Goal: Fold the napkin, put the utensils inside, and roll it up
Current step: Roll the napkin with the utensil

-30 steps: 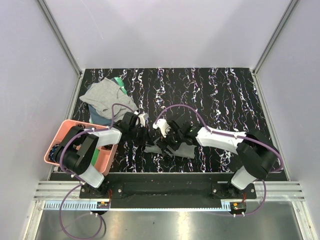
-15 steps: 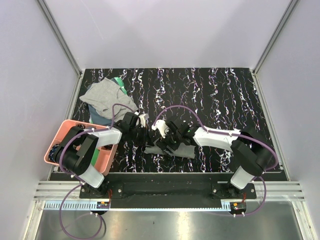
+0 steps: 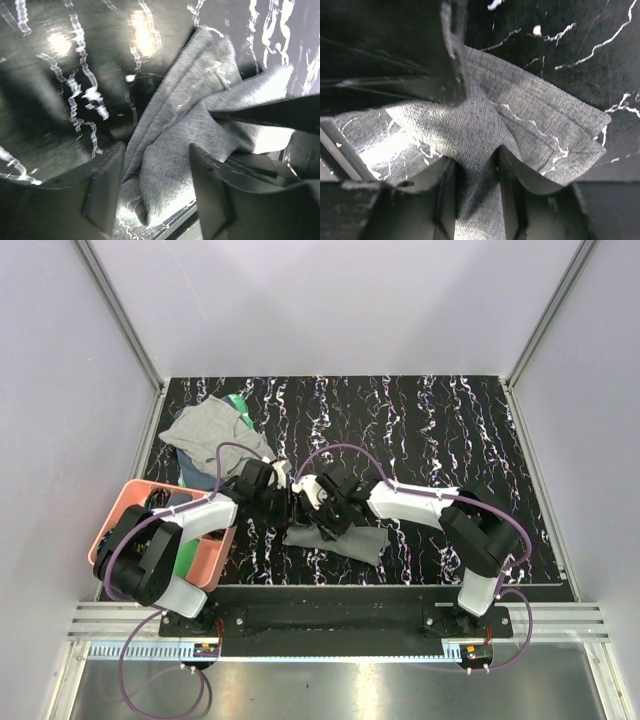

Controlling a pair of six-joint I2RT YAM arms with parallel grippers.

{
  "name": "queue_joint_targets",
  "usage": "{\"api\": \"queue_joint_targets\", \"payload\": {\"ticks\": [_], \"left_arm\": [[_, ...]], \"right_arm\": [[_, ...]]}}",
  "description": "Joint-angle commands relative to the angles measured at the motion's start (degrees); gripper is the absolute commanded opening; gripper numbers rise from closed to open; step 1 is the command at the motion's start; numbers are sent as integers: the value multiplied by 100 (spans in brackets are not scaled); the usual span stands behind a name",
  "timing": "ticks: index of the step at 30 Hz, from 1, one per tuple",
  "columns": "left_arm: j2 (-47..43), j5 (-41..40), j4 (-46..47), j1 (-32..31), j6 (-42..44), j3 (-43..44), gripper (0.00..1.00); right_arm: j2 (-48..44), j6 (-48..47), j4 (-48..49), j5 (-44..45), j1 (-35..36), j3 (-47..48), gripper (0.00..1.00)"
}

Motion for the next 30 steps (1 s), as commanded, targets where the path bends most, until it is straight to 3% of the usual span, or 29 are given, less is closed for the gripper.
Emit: {"api": "queue_joint_targets", "payload": {"ticks": [1, 6, 13, 19, 24, 30], "left_arm": [[-329, -93, -66, 15, 14, -26, 61], [-680, -75, -75, 24, 31, -167, 65], [-1340, -268, -22, 24, 14, -579, 80], [-1516, -251, 434, 15, -136, -896, 80], [-1428, -356, 540, -20, -338, -1002, 79], [-1999, -919, 523, -73, -478, -1187, 85]], "right_arm": [[262, 199, -517, -63, 74, 217, 37], [437, 295, -799, -458, 48, 392, 35], [684, 409, -992, -1424, -356, 542, 34], [956, 480, -1045, -2119, -769, 656, 34], [1053, 734, -1115, -1751, -875, 814, 33], [904, 840, -1080, -1223, -866, 850, 32]]}}
